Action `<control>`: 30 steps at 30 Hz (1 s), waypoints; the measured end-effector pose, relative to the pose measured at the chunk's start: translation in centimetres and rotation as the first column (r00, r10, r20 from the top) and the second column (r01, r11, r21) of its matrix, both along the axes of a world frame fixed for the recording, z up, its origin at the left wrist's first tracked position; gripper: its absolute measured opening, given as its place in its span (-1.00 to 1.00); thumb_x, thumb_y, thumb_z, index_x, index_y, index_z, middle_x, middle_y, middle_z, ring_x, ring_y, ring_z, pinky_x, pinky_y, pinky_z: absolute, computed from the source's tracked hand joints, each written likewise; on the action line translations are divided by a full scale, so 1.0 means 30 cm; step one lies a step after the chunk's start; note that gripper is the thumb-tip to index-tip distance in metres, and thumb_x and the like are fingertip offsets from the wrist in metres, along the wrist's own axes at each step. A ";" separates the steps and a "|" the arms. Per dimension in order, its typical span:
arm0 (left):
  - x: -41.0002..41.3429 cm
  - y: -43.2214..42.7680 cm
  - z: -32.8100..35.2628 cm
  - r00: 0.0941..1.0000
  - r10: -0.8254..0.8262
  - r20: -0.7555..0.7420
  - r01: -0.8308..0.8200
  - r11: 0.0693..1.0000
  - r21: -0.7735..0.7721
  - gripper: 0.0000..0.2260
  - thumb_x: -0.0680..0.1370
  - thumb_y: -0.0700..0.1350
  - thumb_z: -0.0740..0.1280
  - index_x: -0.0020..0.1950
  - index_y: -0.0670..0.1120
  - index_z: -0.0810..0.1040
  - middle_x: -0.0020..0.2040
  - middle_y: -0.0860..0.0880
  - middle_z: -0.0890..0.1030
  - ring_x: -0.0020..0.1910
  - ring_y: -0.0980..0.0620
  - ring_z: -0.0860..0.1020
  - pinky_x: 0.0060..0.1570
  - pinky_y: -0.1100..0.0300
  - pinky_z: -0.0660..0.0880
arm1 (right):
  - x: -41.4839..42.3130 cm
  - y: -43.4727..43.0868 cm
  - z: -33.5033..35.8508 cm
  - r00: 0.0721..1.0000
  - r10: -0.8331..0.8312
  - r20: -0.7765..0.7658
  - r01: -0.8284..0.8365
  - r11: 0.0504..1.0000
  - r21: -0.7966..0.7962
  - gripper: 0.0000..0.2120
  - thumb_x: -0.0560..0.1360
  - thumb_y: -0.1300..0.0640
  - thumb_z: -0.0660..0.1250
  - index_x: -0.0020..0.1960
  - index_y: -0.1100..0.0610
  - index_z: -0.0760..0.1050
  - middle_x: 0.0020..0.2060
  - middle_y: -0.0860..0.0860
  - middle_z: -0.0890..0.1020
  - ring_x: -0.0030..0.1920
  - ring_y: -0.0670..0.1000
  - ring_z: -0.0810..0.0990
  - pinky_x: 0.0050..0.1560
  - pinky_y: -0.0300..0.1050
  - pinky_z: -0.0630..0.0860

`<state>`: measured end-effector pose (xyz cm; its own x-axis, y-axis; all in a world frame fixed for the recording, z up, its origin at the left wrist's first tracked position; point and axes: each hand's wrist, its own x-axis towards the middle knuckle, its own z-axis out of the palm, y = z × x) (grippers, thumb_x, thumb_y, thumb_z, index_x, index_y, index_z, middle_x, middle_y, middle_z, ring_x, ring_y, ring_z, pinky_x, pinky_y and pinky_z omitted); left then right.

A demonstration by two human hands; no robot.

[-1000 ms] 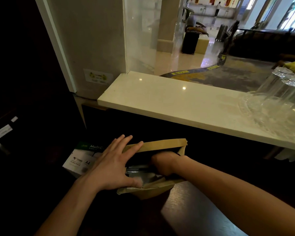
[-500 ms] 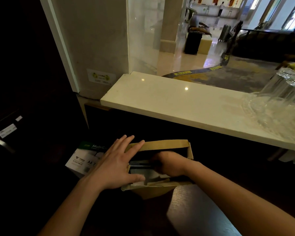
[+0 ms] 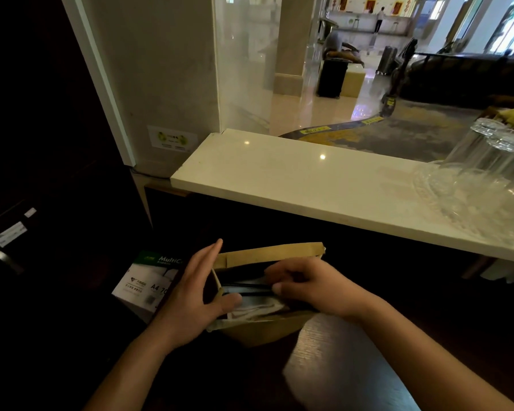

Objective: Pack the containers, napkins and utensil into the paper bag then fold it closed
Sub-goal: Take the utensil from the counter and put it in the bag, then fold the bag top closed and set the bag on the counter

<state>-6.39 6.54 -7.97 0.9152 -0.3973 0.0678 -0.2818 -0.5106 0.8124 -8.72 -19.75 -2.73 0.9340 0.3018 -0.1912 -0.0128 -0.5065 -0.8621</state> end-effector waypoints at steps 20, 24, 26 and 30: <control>-0.169 -0.067 -0.139 0.852 0.519 0.068 -0.483 0.829 -0.284 -0.64 0.44 -0.38 0.48 -0.10 0.12 0.66 -0.10 0.05 0.68 -0.06 0.17 0.62 -0.17 0.31 0.52 | -0.191 -0.133 -0.241 0.820 -0.460 0.341 0.466 0.882 0.070 -0.68 0.44 0.08 0.47 0.16 -0.15 0.57 -0.04 -0.21 0.63 0.02 -0.15 0.61 -0.05 -0.20 0.58; -0.133 -0.070 -0.125 0.840 0.540 -0.049 -0.527 0.793 -0.305 -0.60 0.48 -0.35 0.46 -0.06 0.21 0.61 -0.08 0.07 0.67 -0.08 0.24 0.62 -0.26 0.37 0.54 | -0.134 -0.125 -0.249 0.738 -0.531 0.416 0.546 0.832 0.095 -0.87 0.50 0.16 0.40 0.00 -0.03 0.64 -0.15 -0.14 0.68 -0.09 -0.15 0.64 -0.07 -0.05 0.60; -0.122 -0.072 -0.116 0.839 0.542 -0.056 -0.529 0.787 -0.318 -0.56 0.47 -0.33 0.47 0.03 0.24 0.54 -0.05 0.11 0.66 -0.03 0.20 0.62 -0.19 0.29 0.55 | -0.113 -0.127 -0.251 0.746 -0.495 0.446 0.529 0.847 0.055 -0.90 0.52 0.15 0.37 -0.02 0.01 0.64 -0.14 -0.12 0.66 -0.09 -0.13 0.63 -0.09 -0.02 0.60; -0.104 -0.067 -0.105 0.855 0.517 -0.046 -0.503 0.804 -0.317 -0.42 0.43 -0.22 0.54 0.32 0.15 0.39 0.10 0.10 0.59 0.13 0.14 0.53 0.04 0.12 0.47 | -0.071 -0.128 -0.252 0.761 -0.506 0.407 0.527 0.847 0.069 -0.90 0.54 0.14 0.35 -0.11 -0.01 0.61 -0.22 -0.08 0.65 -0.16 -0.10 0.63 -0.13 0.03 0.59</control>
